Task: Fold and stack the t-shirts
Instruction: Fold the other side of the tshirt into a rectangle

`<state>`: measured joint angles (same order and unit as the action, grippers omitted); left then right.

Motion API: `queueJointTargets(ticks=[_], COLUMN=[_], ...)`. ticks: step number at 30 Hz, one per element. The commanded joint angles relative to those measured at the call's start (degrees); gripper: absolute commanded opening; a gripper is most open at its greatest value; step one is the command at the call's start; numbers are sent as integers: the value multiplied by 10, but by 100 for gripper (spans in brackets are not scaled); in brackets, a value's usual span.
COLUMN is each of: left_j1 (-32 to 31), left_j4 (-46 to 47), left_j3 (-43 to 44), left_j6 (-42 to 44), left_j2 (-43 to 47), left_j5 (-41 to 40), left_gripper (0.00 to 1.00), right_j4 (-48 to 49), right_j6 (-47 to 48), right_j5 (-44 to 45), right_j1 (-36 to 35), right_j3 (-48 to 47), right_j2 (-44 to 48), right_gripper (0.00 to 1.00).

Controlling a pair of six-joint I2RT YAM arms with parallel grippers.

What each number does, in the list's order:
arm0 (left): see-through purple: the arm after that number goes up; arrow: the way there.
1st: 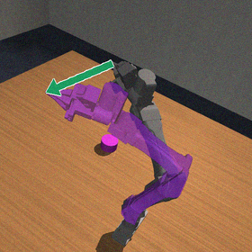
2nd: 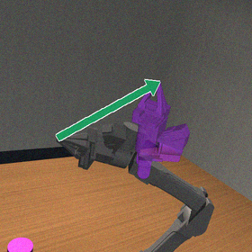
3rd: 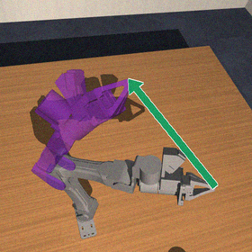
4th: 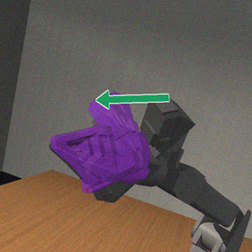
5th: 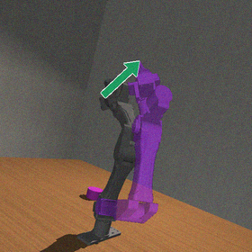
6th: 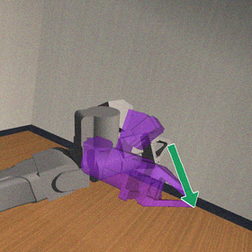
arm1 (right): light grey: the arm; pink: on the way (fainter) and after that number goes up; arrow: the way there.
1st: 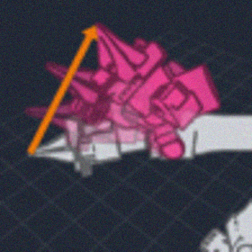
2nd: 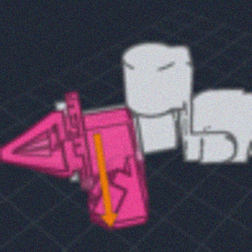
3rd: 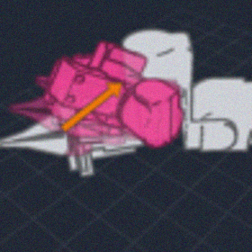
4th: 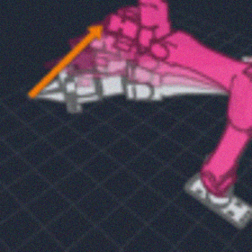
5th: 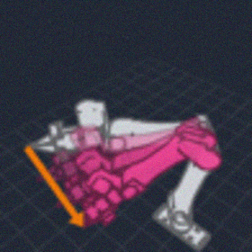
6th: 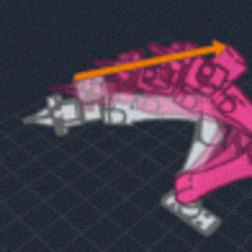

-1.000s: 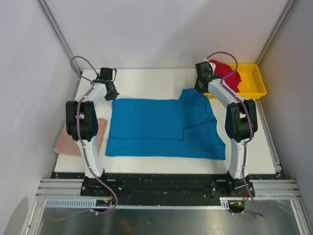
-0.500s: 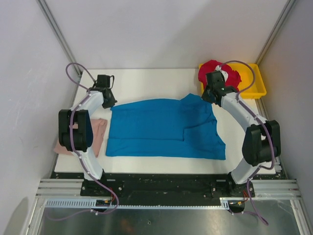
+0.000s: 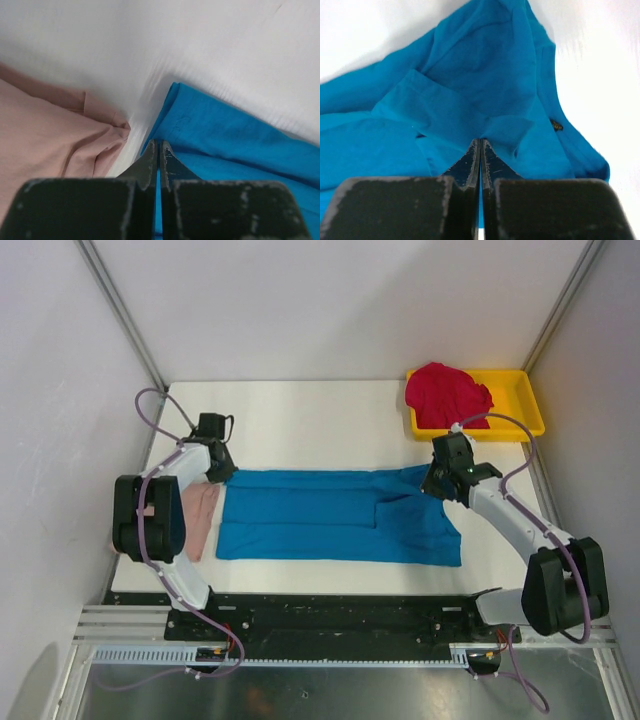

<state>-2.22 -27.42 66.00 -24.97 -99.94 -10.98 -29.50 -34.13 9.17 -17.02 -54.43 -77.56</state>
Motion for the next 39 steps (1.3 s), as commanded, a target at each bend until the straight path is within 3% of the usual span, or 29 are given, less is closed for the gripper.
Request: queueJointTargets(ticks=[1, 13, 24, 39], left_j1=[3, 9, 8, 9], left_j4=[19, 17, 18, 16], left_j3=[-13, -52, -106, -131], left_j6=[-16, -40, -97, -114], left_j2=[30, 95, 105, 170], left_j5=[-5, -7, 17, 24], left_gripper=[0, 0, 0, 0], right_j4=[12, -33, -29, -62], right_j6=[-8, -1, -13, -15], right_j5=[-13, -11, -21, -10], right_j1=[-6, -8, -13, -14], right_j3=[22, 38, 90, 91], right_j2=[46, 114, 127, 170], right_gripper=[0, 0, 0, 0])
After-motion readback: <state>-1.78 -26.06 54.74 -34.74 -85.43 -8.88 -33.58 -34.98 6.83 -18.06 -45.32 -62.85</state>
